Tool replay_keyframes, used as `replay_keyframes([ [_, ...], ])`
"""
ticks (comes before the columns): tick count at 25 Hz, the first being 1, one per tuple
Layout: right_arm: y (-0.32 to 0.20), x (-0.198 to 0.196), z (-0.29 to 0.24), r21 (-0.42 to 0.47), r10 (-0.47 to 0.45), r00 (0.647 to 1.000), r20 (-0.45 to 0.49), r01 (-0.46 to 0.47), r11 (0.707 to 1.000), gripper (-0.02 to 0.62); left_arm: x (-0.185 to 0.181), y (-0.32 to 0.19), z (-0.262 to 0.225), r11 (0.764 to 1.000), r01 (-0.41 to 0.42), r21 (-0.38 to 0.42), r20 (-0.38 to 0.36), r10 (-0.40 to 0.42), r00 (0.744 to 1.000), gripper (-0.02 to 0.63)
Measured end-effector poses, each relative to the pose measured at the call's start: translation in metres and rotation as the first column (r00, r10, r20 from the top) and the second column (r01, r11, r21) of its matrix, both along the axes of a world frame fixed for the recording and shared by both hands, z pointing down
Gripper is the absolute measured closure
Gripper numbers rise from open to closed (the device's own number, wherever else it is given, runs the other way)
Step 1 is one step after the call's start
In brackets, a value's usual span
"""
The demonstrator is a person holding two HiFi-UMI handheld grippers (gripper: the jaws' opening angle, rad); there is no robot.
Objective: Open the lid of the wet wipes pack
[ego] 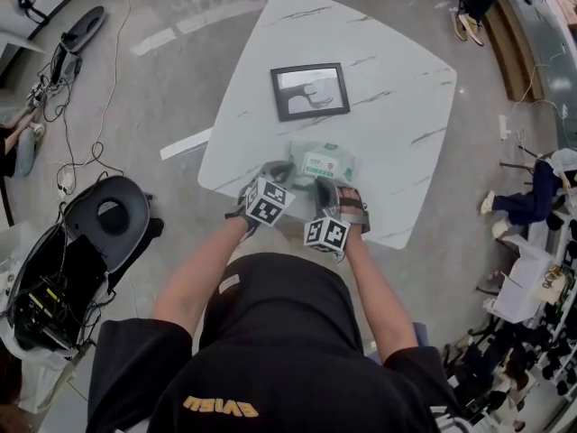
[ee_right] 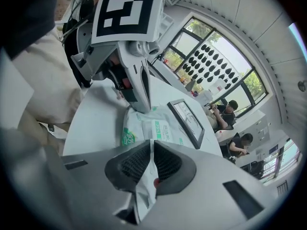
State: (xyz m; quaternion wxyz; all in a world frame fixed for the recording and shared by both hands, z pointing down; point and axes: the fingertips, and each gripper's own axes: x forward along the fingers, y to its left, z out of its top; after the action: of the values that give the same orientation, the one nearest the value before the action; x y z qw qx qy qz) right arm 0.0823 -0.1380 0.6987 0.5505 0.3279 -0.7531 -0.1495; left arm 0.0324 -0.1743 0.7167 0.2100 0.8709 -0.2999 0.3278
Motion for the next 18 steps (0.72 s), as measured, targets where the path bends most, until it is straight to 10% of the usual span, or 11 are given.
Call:
replay_keyframes([
  [18,-0.005,0.007,-0.027,0.006,0.024,0.996,0.08,-0.024,1.0,0.578,0.001,0.003,0.001,0.999,0.019,-0.027,-0.035,-0.02,0.999,0.591],
])
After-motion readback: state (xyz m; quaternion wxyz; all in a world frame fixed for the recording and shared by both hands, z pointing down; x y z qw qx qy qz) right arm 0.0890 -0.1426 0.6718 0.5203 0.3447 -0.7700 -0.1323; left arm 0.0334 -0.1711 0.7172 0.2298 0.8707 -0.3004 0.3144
